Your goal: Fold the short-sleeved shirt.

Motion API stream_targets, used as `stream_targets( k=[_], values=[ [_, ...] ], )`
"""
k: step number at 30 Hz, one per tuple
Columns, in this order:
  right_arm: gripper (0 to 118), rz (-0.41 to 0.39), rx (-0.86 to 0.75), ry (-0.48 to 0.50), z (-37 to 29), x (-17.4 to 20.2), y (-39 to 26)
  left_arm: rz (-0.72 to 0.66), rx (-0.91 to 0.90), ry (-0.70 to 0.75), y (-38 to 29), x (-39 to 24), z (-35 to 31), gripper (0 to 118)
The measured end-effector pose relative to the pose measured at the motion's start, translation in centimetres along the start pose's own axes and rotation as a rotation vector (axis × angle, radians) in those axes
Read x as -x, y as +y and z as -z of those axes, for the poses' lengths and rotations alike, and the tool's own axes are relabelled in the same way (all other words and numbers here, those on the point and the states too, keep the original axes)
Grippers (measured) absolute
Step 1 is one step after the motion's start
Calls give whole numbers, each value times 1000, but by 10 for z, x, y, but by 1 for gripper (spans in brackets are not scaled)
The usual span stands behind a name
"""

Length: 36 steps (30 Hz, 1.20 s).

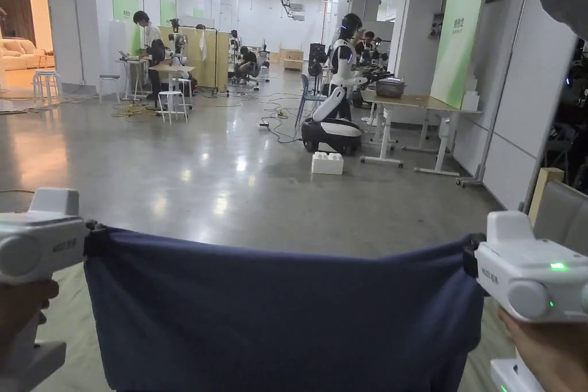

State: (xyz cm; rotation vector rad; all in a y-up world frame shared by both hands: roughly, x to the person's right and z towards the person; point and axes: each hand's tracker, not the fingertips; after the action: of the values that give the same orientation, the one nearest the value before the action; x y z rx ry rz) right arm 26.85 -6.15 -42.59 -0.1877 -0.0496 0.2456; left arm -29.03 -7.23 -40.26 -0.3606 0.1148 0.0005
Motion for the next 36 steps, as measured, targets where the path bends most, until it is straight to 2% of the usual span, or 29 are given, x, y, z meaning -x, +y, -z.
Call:
stream_targets(
  k=[11,13,20,27,32,36],
  values=[
    [2,-37,10,24,-105,0,-75,9,-58,-27,-93,11,-97,5],
    [2,-15,37,35,-125,0,-93,-11,-55,-36,-117,13,-115,5],
    [2,-10,108,43,-195,1,-156,-29,94,-50,-206,17,-175,5],
    [2,-69,212,70,-243,17,-212,-1,216,-14,-287,26,-204,5],
    [2,-121,301,90,-261,30,-247,-5,300,-5,-324,26,-215,5],
    [2,-128,375,105,-272,34,-270,12,333,13,-341,24,-220,5]
  ],
)
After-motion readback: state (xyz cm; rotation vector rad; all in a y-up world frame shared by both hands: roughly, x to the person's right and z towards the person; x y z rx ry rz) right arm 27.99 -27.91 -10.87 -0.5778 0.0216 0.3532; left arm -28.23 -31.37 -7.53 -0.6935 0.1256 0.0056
